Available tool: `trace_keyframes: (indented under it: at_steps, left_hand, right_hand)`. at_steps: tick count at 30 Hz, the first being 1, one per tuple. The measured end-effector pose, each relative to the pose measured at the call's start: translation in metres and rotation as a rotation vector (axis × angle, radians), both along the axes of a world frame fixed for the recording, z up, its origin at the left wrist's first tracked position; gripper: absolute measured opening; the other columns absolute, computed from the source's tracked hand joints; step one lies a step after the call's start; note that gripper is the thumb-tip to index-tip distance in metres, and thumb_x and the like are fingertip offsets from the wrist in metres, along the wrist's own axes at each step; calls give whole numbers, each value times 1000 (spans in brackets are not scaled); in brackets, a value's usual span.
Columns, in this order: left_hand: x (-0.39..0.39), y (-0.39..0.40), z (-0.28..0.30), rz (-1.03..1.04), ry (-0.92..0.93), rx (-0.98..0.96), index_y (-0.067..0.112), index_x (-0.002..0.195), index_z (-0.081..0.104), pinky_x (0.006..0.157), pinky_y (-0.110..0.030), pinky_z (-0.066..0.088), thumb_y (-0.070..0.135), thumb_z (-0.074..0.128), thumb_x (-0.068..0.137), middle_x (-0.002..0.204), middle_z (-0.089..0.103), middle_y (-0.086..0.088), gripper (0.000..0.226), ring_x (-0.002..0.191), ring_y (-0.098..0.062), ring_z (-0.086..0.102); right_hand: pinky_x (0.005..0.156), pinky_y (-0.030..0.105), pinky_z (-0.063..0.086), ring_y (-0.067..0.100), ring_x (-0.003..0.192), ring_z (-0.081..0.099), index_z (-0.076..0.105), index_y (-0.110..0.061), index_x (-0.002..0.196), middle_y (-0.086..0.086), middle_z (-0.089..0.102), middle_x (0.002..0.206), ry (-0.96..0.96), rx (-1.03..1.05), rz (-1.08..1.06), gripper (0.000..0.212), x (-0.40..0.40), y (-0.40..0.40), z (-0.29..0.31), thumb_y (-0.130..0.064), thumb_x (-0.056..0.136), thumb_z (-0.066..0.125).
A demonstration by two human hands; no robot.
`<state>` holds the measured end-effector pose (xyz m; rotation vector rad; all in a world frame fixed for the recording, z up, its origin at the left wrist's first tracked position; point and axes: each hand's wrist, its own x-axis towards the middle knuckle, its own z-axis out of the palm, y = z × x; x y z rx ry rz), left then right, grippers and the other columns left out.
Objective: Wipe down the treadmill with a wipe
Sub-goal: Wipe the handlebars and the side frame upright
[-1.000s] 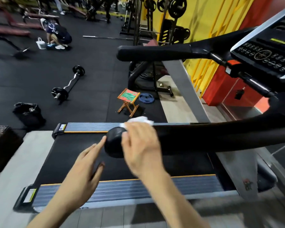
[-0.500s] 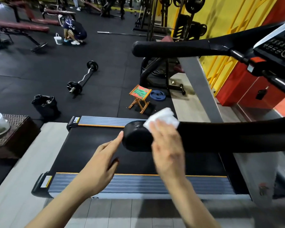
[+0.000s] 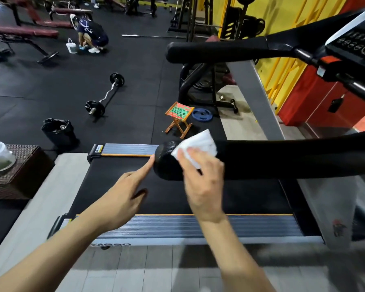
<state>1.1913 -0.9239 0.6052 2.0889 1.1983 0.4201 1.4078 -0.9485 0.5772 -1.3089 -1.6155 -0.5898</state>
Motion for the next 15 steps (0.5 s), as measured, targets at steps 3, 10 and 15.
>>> trace_keyframes:
  at_steps: [3, 10, 15]
  left_hand:
    - [0, 1, 5, -18, 52, 38, 65, 152, 1, 102, -22, 35, 10, 51, 101, 131, 51, 10, 90, 127, -9, 40]
    - [0, -1, 13, -69, 60, -14, 66, 152, 1, 116, -44, 39, 14, 44, 89, 148, 48, 6, 92, 129, -18, 46]
    - [7, -7, 16, -45, 27, -20, 78, 142, 2, 98, -44, 50, 3, 49, 96, 131, 37, 58, 100, 99, -13, 44]
  right_hand:
    - [81, 37, 52, 26, 88, 60, 72, -15, 125, -3, 58, 117, -55, 11, 47, 35, -37, 6, -13, -1, 93, 70]
    - [90, 27, 47, 27, 88, 59, 78, -16, 112, 3, 66, 100, 215, 25, -163, 26, 39, -33, -17, -1, 95, 65]
    - [91, 34, 48, 29, 93, 58, 76, -14, 104, 3, 62, 104, 400, 36, -151, 33, -8, -15, -19, 9, 82, 67]
